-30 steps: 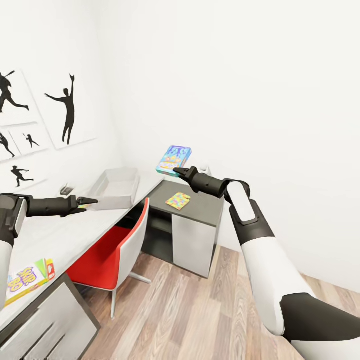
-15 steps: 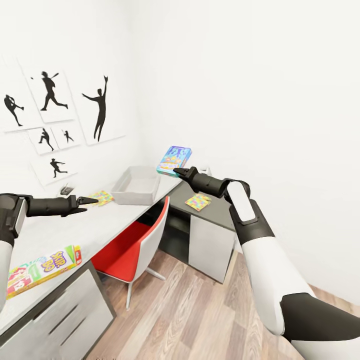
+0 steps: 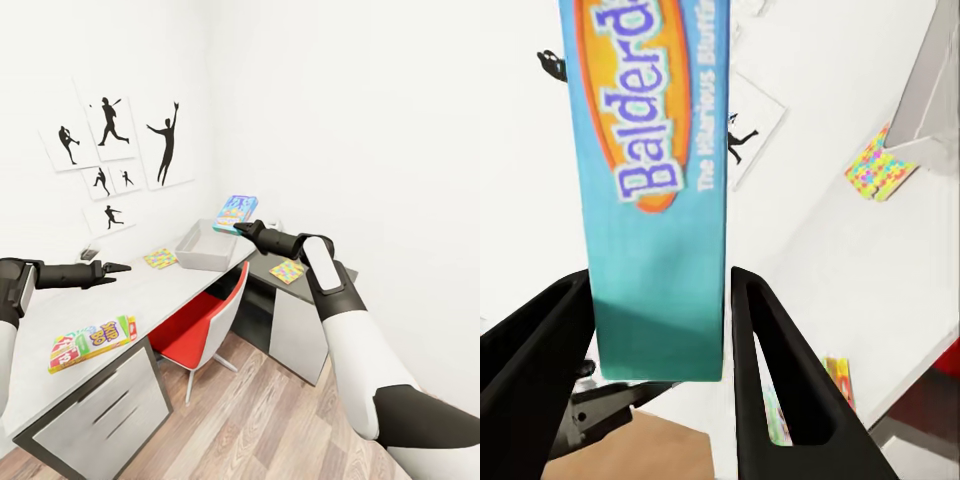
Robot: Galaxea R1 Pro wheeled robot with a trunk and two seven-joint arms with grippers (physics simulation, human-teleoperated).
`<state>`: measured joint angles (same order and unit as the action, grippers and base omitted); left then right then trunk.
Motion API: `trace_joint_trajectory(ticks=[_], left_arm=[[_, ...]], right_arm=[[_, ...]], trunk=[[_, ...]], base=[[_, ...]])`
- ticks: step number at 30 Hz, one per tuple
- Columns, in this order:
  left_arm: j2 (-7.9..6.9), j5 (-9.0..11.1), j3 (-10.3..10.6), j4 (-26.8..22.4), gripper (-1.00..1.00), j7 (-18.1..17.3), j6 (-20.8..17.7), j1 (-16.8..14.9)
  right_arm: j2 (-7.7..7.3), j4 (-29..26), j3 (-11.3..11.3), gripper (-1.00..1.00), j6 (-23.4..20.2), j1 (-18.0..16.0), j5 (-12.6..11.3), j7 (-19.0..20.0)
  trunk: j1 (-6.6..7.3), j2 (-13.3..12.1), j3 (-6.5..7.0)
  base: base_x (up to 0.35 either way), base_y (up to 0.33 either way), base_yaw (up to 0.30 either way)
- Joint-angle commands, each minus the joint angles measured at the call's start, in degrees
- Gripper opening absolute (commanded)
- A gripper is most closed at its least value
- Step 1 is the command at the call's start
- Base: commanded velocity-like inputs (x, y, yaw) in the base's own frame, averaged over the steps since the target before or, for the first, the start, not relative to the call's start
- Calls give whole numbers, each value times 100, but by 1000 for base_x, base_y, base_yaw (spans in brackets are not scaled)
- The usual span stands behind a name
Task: Put all the toys in the child's room - the three board games (two on the bed and one on the table), the two jigsaw puzzles on the table, and the tennis ball on the table - inside the toy box on the table in the child's room.
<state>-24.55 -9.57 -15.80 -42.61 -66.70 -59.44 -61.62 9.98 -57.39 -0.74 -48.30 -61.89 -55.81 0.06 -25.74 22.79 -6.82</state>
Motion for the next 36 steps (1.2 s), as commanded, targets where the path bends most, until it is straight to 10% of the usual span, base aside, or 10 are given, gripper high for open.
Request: trace_joint_trajectory(ticks=[1, 9, 22, 36], left_arm=[[3, -62, -19, -2, 100, -54, -45, -8], [3, -59, -19, -2, 100, -57, -49, -8], [7, -54, -24, -2, 100, -62, -50, -8], [8, -55, -419, -2, 100, -54, -50, -92]], right_arm=[[2, -8, 3, -100, -32, -23, -21, -92], [2, 227, 1, -100, -444, -637, -5, -378], [2, 3248, 214, -100, -831, -3012, -18, -774], [2, 3849, 320, -100, -872, -3240, -36, -771]], trunk=[[-4, 13, -13], [-4, 13, -13], [-4, 13, -13], [-4, 13, -13]], base=[[0, 0, 49], [0, 0, 13], [0, 0, 0], [63, -150, 54]])
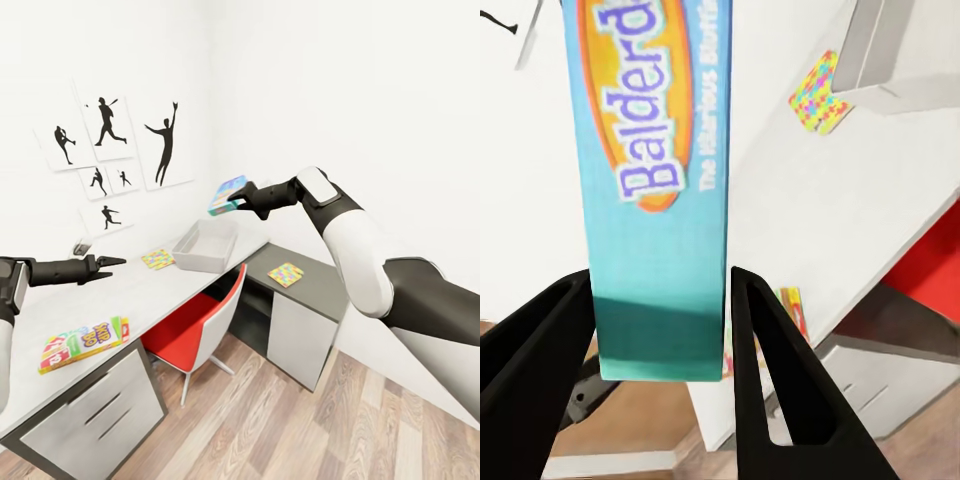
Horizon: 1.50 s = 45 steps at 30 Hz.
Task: Put all the toys in the child's room - the three board games (two on the bed and one on the table), the two jigsaw puzzles on the table, and the tennis ball on the table - inside the toy box on the table in the child's room.
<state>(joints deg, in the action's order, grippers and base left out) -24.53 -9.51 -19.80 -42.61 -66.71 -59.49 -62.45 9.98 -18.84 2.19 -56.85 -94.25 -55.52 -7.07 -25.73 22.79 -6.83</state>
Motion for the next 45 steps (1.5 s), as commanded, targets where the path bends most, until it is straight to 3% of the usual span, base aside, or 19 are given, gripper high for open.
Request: trace_joint_trajectory(ticks=[1, 12, 22, 31, 45], left_arm=[[10, -57, -26, -2, 100, -53, -45, -11], [28, -43, -41, -4, 100, -44, -45, -29], [36, -47, -50, -187, 100, -44, -45, -31], [38, -46, -50, -194, 100, -44, -45, -29], [28, -41, -56, -196, 100, -44, -45, -31]], right_arm=[[1, -5, 27, -100, -15, -5, -66, -58], [1, 2, 35, -100, -28, -6, -88, -58], [1, 1, 36, -100, -29, -6, -272, -54], [1, 3, 36, -100, 3, 2, -284, -41], [1, 1, 36, -100, 14, 5, -284, -40]], trunk=[[-5, 13, -13], [-5, 13, -38], [-5, 13, -96], [-5, 13, -106], [-5, 13, -106]], base=[[169, -181, 258], [52, -57, 267], [0, -140, 227], [43, -172, 33], [272, -136, 1]])
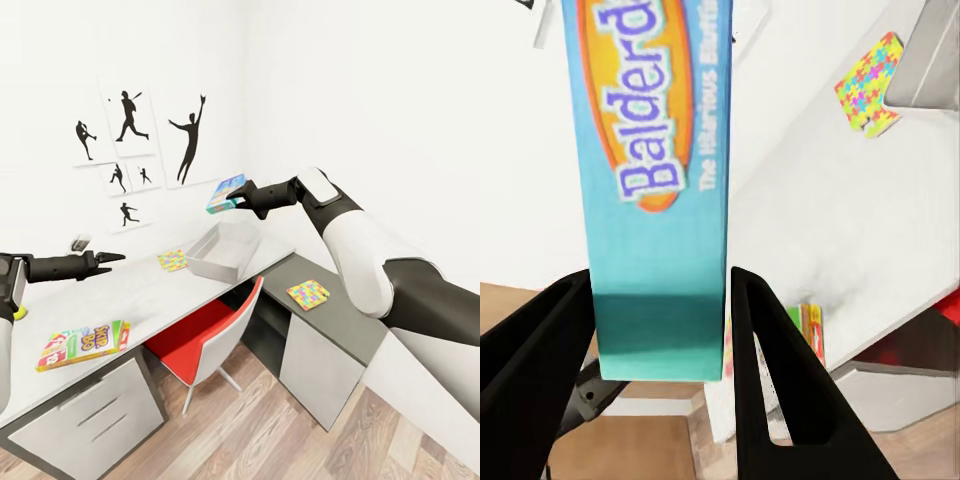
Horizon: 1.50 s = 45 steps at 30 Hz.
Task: Put all the toys in the child's room - the three board games (two on the bed and one on the table), the two jigsaw puzzles on the table, and the tennis ball on the table - inside the toy box on the table in the child's room.
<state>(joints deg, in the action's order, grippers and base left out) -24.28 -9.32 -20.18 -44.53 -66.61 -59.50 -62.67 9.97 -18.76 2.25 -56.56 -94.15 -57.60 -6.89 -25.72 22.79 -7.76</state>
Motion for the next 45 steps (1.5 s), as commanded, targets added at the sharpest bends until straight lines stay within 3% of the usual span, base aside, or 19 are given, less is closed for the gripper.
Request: trace_joint_trajectory(ticks=[1, 10, 30, 37, 45], left_arm=[[3, -60, -29, -3, 100, -54, -44, -8], [3, -61, -129, -3, 100, -54, -44, -8], [-1, -61, -135, -3, 100, -58, -44, -8], [0, -11, -168, -3, 100, -68, -44, -7], [-8, 165, -376, -3, 100, -71, -40, -3]], right_arm=[[2, -7, 30, -100, -14, -6, -76, -58], [2, -8, 30, -100, -5, -6, -76, -58], [2, 81, 57, -100, 13, 18, -67, -75], [2, 333, 507, -100, 15, 52, -63, -80], [2, 366, 626, -100, 26, 63, -71, -78]], trunk=[[-6, 13, -12], [-6, 13, -12], [-6, 13, -12], [-6, 13, -12], [-6, 13, -12]], base=[[226, -178, 0], [122, -46, 0], [299, 23, 0], [50, 0, 0], [96, 94, 0]])
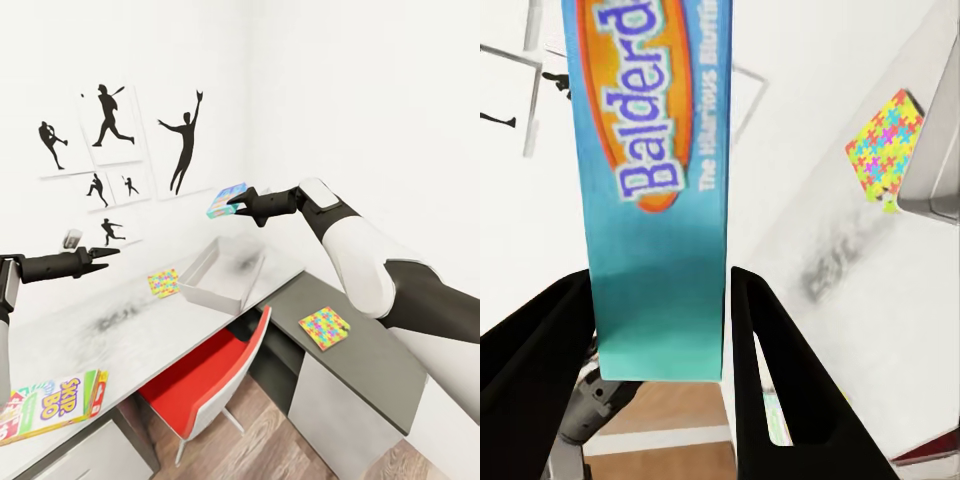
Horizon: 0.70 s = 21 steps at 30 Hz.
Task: Put all the toys in the child's room - the three board games (two on the bed and one on the table), the two jigsaw puzzles on the table, and the tennis ball on the table - inside the toy box on the table in the child's room.
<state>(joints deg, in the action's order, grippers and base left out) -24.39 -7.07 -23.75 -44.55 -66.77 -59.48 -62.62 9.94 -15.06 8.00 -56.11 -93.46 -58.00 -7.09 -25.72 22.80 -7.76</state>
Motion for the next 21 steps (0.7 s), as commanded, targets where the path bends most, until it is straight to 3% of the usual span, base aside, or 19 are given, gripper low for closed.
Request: trace_joint_trajectory(ticks=[1, 21], left_arm=[[0, -56, -24, -1, 100, -55, -40, -7], [10, -51, -20, -1, 100, -55, -30, -4]], right_arm=[[6, -5, 54, -100, -16, -6, -36, -57], [6, 3, 54, -100, 109, 121, -19, -78]], trunk=[[-6, 12, -13], [-6, 12, -13]], base=[[196, 133, 0], [107, 45, 0]])
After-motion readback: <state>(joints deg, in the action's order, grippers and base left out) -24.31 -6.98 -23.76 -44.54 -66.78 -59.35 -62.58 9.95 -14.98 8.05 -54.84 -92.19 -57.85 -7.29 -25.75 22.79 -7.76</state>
